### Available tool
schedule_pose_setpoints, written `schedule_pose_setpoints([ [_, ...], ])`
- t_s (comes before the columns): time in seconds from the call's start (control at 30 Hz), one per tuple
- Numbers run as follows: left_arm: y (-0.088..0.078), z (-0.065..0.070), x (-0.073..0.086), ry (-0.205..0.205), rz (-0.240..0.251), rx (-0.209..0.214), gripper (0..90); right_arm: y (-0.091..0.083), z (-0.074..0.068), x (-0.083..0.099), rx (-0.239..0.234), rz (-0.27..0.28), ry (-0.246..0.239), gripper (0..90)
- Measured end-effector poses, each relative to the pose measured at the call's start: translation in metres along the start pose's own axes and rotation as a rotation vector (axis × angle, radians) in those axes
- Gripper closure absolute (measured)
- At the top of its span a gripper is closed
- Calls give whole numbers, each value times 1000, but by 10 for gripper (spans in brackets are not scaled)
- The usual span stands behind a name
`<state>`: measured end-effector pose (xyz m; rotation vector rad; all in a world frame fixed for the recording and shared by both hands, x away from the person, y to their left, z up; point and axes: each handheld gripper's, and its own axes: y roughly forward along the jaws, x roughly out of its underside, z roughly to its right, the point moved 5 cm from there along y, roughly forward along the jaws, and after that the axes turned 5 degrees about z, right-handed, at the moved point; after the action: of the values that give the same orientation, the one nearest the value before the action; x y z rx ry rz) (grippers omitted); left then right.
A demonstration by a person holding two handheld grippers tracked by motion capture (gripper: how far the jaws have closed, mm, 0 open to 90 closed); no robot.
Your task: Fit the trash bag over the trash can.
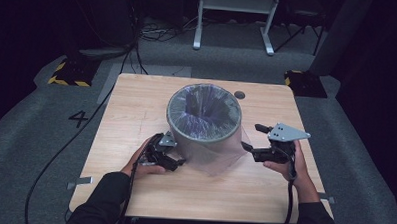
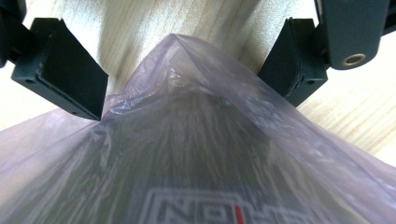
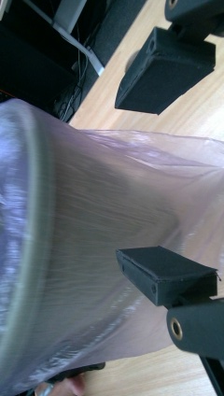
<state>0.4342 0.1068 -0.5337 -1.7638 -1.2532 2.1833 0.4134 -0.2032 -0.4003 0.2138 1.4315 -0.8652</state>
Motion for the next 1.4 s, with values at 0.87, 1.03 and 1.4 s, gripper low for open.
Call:
schedule_pose_setpoints([
  [0.87,-73,7,41,-36,3,-78,158,7,11,-65,-19,56,21,229],
  [1.03,-77,17,50,-20,-35,-81,156,19,12,-77,-27,43,6,232],
  [1.4,-77,33,63,4,-73,-49,156,57,14,-91,-76,-4,31,204],
])
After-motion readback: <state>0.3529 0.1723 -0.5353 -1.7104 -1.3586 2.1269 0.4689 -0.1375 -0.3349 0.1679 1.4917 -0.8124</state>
